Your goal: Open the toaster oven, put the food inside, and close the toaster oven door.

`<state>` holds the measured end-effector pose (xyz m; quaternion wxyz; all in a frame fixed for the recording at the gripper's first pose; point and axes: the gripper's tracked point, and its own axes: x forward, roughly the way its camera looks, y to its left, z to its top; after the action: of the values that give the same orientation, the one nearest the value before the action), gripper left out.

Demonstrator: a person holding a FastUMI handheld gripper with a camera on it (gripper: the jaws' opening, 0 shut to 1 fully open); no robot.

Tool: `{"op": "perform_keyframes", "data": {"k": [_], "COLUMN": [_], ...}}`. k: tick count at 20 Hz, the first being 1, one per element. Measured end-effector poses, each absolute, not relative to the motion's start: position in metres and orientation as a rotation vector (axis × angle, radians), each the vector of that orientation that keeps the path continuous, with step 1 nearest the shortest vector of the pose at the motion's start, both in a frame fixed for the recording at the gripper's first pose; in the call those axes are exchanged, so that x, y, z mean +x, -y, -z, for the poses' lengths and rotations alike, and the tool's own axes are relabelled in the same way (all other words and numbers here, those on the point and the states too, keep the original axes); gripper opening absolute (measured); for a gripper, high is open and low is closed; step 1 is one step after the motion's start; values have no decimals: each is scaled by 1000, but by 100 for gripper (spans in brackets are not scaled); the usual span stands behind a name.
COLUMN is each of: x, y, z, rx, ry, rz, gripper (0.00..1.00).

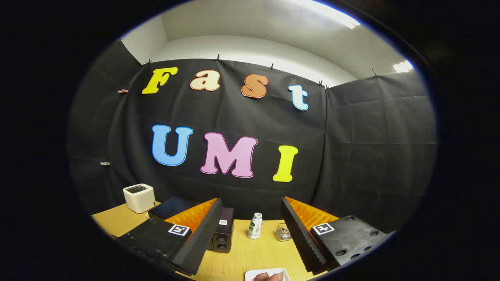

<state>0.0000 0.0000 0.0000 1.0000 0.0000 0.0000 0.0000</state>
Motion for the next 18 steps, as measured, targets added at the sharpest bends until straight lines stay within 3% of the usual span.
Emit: {"op": "perform_keyframes", "data": {"k": [18], "x": [-5], "y": [-2], "z": [4], "rx": [24], "ry": [-45], "rz": [5], "gripper": [97]}}
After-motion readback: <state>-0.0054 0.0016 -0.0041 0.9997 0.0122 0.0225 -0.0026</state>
